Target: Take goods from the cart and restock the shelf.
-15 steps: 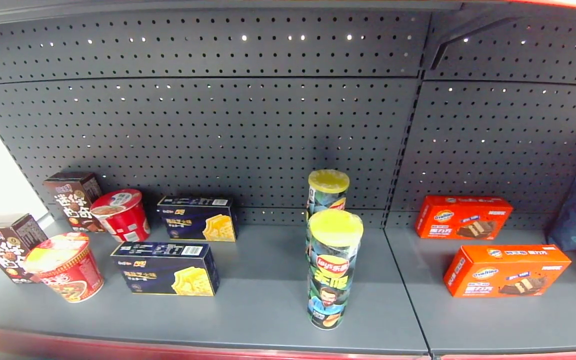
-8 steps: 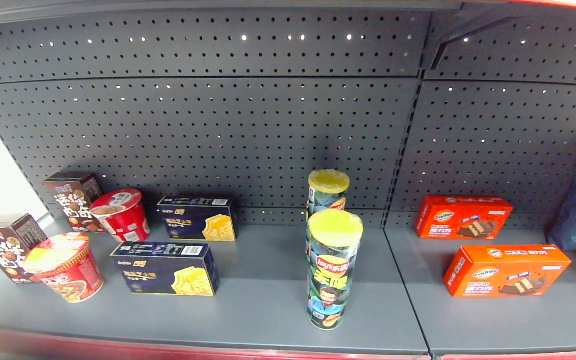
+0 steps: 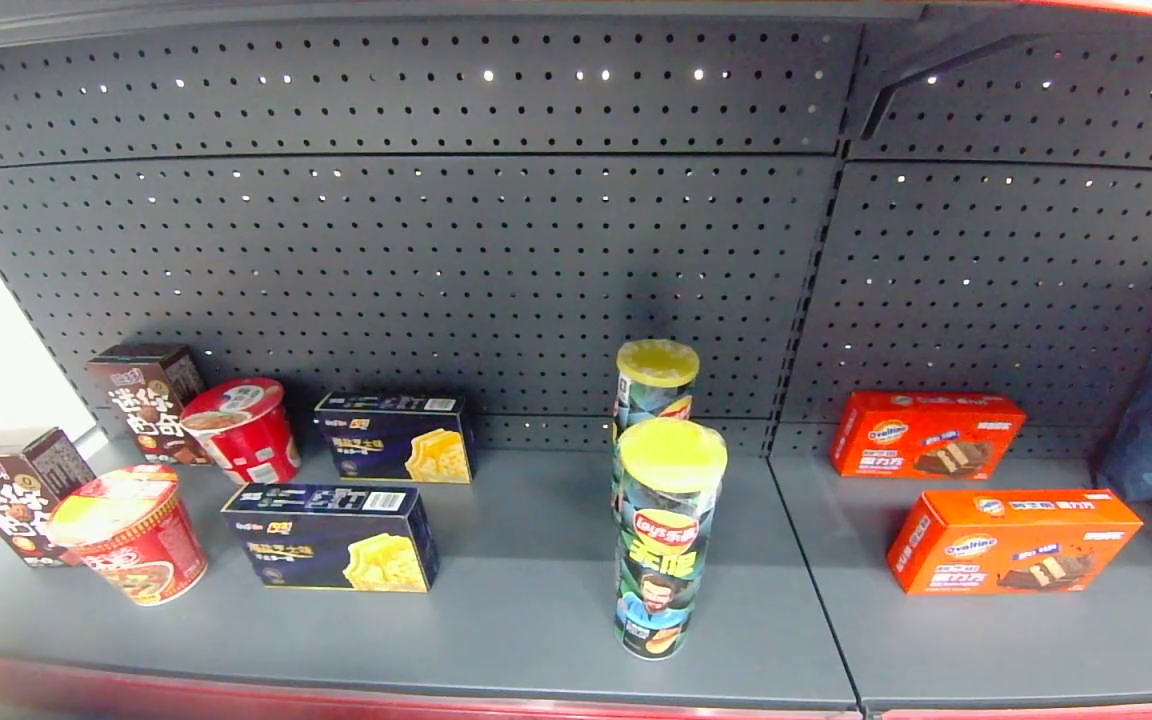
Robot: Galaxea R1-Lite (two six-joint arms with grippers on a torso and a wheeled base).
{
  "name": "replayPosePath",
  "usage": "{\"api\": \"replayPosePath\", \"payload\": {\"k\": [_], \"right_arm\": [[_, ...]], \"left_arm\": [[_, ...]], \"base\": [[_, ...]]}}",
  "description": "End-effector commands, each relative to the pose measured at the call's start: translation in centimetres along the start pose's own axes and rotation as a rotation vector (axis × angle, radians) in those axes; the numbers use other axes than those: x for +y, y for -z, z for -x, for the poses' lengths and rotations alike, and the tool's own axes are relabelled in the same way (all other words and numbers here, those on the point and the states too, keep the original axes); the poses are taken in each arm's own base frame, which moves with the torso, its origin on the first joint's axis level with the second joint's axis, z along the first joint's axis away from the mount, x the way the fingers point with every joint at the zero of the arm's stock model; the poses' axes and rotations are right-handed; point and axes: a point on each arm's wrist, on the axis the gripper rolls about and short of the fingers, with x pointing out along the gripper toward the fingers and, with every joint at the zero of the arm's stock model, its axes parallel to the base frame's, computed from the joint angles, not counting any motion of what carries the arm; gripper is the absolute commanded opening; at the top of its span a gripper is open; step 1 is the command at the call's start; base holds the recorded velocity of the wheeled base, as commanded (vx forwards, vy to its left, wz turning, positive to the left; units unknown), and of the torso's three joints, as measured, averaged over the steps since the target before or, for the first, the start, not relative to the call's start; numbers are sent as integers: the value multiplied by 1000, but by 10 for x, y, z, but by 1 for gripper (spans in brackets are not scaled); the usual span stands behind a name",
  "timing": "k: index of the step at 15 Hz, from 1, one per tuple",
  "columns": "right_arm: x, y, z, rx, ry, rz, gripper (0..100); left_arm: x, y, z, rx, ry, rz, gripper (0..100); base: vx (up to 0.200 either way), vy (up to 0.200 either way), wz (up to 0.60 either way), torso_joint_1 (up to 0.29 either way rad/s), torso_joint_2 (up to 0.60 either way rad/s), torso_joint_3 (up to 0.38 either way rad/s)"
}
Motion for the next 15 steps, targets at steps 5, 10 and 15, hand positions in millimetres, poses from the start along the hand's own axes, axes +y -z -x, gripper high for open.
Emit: {"api": "replayPosePath", "payload": {"k": [5, 10, 15], "right_arm": [[0, 0, 0, 2, 0, -1, 100], [0, 0, 0, 2, -3, 2, 100], [0, 0, 0, 2, -3, 1, 100]], "left_arm": [[0, 1, 0, 2, 1, 1, 100], [0, 1, 0, 2, 1, 1, 100], [0, 1, 0, 2, 0, 3, 100]], "base": [[-80, 0, 0, -1, 2, 2], [0, 0, 0, 0, 0, 0], [0, 0, -120, 0, 0, 0]]}}
